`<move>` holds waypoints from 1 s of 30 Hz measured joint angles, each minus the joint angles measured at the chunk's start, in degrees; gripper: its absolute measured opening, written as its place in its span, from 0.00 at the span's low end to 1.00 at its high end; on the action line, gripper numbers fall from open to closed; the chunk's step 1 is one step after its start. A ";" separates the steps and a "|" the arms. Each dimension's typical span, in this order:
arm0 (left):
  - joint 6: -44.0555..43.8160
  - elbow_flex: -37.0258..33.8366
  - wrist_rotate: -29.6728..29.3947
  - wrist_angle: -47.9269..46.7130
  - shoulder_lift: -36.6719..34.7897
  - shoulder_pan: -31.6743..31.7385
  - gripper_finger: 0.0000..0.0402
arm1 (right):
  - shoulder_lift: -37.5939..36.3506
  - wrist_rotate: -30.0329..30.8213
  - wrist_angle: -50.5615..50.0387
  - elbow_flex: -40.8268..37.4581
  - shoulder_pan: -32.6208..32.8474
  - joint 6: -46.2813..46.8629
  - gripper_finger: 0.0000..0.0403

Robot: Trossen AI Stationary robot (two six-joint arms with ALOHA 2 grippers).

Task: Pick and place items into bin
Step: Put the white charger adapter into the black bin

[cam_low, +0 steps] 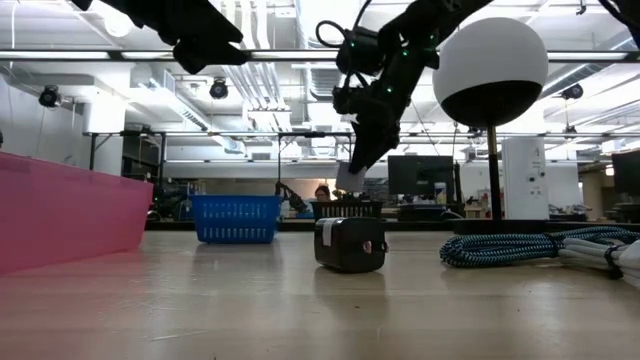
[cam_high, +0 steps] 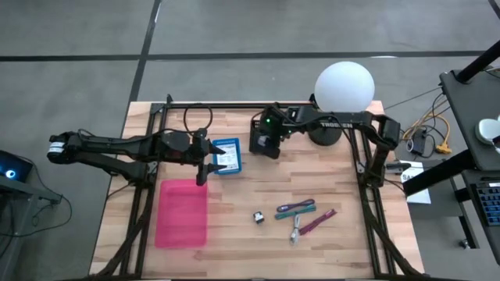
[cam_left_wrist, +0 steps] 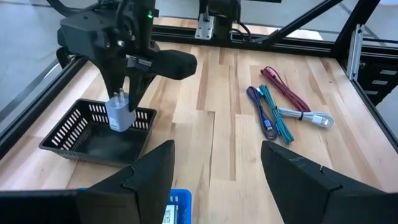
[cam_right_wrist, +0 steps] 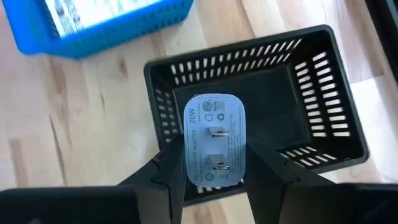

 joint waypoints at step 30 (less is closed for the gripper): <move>0.05 0.02 -1.42 0.06 0.00 -0.01 0.56 | 3.78 -1.83 -3.18 -0.45 0.01 -10.69 0.36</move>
